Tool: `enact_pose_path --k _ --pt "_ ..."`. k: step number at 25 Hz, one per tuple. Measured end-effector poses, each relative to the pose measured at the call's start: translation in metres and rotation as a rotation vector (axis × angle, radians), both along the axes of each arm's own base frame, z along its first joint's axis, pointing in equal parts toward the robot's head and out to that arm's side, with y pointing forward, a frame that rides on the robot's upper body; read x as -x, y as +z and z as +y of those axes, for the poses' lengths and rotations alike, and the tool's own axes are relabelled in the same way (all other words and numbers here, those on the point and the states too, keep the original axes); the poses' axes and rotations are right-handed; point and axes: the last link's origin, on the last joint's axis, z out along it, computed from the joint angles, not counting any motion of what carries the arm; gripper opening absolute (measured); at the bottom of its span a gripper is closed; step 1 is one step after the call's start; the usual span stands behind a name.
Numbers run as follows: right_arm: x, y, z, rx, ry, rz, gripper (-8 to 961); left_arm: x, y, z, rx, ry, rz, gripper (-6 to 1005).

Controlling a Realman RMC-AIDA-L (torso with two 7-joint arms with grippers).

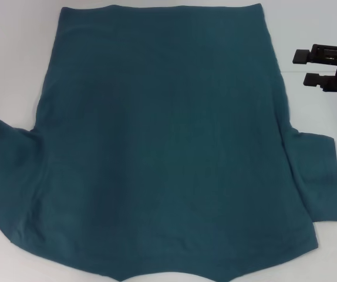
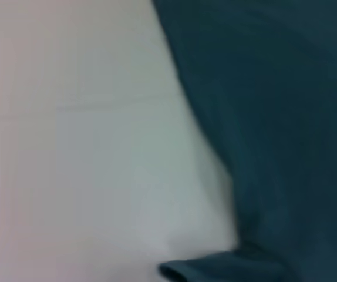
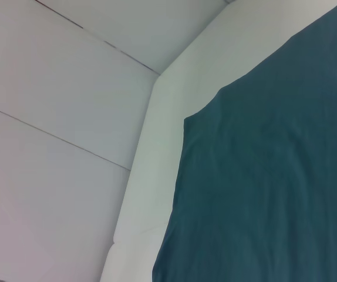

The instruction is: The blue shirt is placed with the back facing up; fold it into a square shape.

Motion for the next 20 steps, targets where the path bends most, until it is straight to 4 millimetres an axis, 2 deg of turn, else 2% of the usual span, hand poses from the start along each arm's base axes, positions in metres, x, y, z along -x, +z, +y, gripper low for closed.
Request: enact_pose_path --k 7,12,16,20 --pt "-0.001 -0.003 -0.001 0.009 -0.001 0.002 824 -0.044 -0.011 0.003 0.085 0.140 -0.119 2" --pt "0.000 -0.003 -0.001 0.009 0.000 0.002 824 -0.075 -0.024 0.009 0.154 0.158 -0.159 2" --pt "0.000 -0.004 -0.001 0.011 0.000 0.001 825 -0.090 -0.040 0.017 0.185 0.156 -0.175 2" --pt "-0.001 -0.005 -0.001 0.013 -0.002 0.001 825 -0.095 -0.058 0.025 0.190 0.155 -0.190 1"
